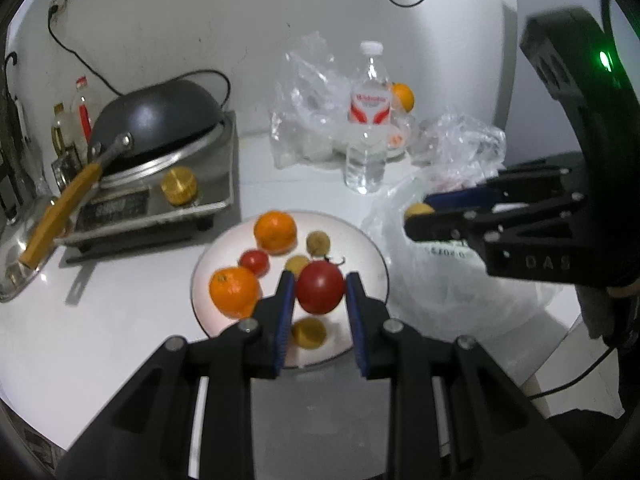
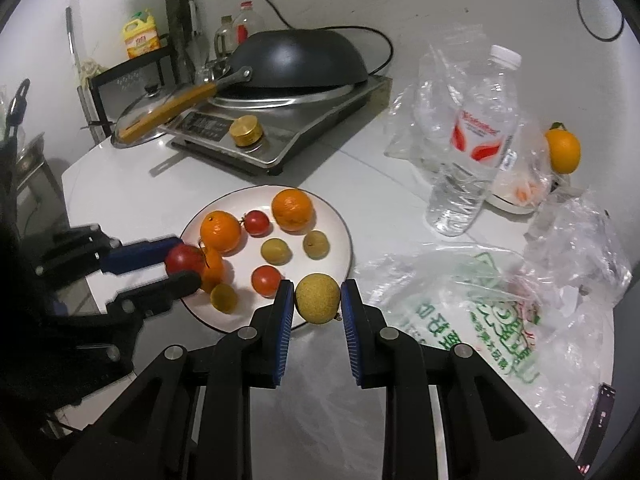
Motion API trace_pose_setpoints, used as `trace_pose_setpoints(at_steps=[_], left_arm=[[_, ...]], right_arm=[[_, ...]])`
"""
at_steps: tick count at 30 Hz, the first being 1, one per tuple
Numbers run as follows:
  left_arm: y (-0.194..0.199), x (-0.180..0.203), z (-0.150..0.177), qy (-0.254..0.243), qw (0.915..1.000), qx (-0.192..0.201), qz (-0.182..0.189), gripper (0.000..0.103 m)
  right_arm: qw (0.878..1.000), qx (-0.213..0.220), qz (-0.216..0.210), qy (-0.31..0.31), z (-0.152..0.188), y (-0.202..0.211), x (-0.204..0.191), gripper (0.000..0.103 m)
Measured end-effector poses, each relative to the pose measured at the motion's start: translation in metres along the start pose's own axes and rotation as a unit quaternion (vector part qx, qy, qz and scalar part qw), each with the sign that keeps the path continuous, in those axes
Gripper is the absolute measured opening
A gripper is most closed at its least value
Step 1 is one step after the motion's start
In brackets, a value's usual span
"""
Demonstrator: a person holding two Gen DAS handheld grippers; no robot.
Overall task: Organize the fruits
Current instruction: 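Lower the red tomato onto the plate and open the left tool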
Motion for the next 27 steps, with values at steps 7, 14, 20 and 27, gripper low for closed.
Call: trace_pose_setpoints(at_steps=[7, 14, 20, 27], left_arm=[[-0.017, 0.012, 0.023, 0.006, 0.9994, -0.022, 0.025, 0.026], [-0.038, 0.016, 0.030, 0.005, 0.9989, -0.036, 0.030, 0.026], [-0.049, 0.015, 0.036, 0.005, 0.9979, -0.054, 0.036, 0.027], [-0.052, 0.013, 0.034, 0.006, 0.9979, -0.053, 0.037, 0.028]], right_arm=[[1.000, -0.018, -0.006, 0.002, 0.008, -0.014, -0.005, 0.026], [1.000, -0.027, -0.009, 0.000, 0.009, -0.027, -0.001, 0.026], [0.999, -0.036, -0.021, -0.005, 0.012, -0.044, -0.001, 0.026], [0.998, -0.053, -0.039, -0.007, 0.018, -0.064, -0.005, 0.026]])
Point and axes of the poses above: each gripper's, at about its wrist camera, not at the fingertips, and y roughly against the way its jaws point, x to its right, z to its underside, the point moved 6 cm from there along -y, roughly the way its jaws point, and after that the axes turned 14 degrees about x, right-handed, at the moved point
